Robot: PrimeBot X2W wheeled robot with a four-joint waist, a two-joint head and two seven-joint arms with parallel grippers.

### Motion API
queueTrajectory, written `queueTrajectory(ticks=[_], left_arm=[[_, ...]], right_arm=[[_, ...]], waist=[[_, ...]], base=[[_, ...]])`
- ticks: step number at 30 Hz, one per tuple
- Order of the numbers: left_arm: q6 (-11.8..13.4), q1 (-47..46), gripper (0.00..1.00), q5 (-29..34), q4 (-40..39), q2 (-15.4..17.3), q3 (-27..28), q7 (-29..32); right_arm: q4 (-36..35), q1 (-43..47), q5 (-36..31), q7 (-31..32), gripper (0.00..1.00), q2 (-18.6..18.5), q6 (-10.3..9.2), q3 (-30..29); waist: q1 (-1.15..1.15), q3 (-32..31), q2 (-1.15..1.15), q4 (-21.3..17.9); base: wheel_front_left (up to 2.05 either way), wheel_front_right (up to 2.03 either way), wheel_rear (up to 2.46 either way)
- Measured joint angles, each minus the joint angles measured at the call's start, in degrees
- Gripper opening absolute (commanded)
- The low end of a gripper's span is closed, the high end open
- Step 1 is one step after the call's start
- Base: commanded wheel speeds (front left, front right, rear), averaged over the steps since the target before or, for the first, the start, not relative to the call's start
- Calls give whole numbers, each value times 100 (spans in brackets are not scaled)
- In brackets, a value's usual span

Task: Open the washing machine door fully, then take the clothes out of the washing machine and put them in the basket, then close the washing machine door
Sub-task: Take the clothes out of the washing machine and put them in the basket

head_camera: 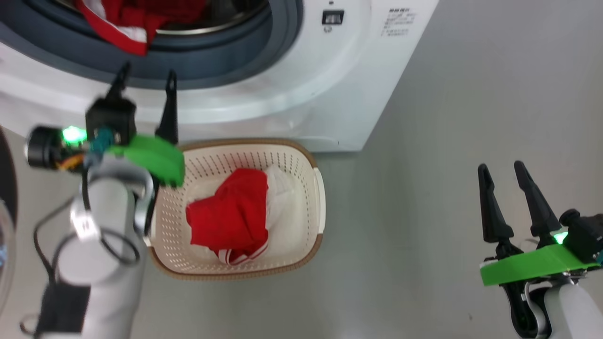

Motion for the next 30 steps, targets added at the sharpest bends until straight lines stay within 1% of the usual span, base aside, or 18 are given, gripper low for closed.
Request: queueTrajectory(ticks=[2, 8, 9, 13, 16, 21, 25, 30], left_arm=[[9, -414, 100, 22, 332, -3, -23, 159], [183, -1449, 100, 141, 1263, 18, -46, 603], [314, -1749, 100, 187, 1572, 41, -55, 694], [598, -2230, 100, 326, 2181, 176, -88, 864], [765, -2534, 100, 372, 2562, 248, -113, 900], [886, -2928, 100, 372, 3062, 369, -111, 928], [1018, -3182, 100, 423, 3371, 572, -164, 877], [1051, -3393, 100, 491, 3655, 686, -196, 822]], right_arm=[[-5, -102, 0, 0, 100, 11, 0, 12], [-27, -375, 0, 0, 100, 30, 0, 16], [-29, -442, 0, 0, 100, 32, 0, 29], [-25, -571, 0, 0, 100, 37, 0, 111], [-23, -658, 0, 0, 100, 62, 0, 178], [-19, -751, 0, 0, 100, 71, 0, 274], [-13, -754, 1, 0, 100, 98, 0, 348], [-12, -850, 4, 0, 100, 121, 0, 369]], waist=[[0, 161, 0, -23], [0, 593, 0, -104], [0, 713, 0, -133], [0, 901, 0, -205], [0, 1003, 0, -269], [0, 1119, 0, -404], [0, 1208, 0, -512], [0, 1328, 0, -634]], base=[[0, 0, 0], [0, 0, 0], [0, 0, 0], [0, 0, 0], [0, 0, 0], [0, 0, 0], [0, 0, 0], [0, 0, 0]])
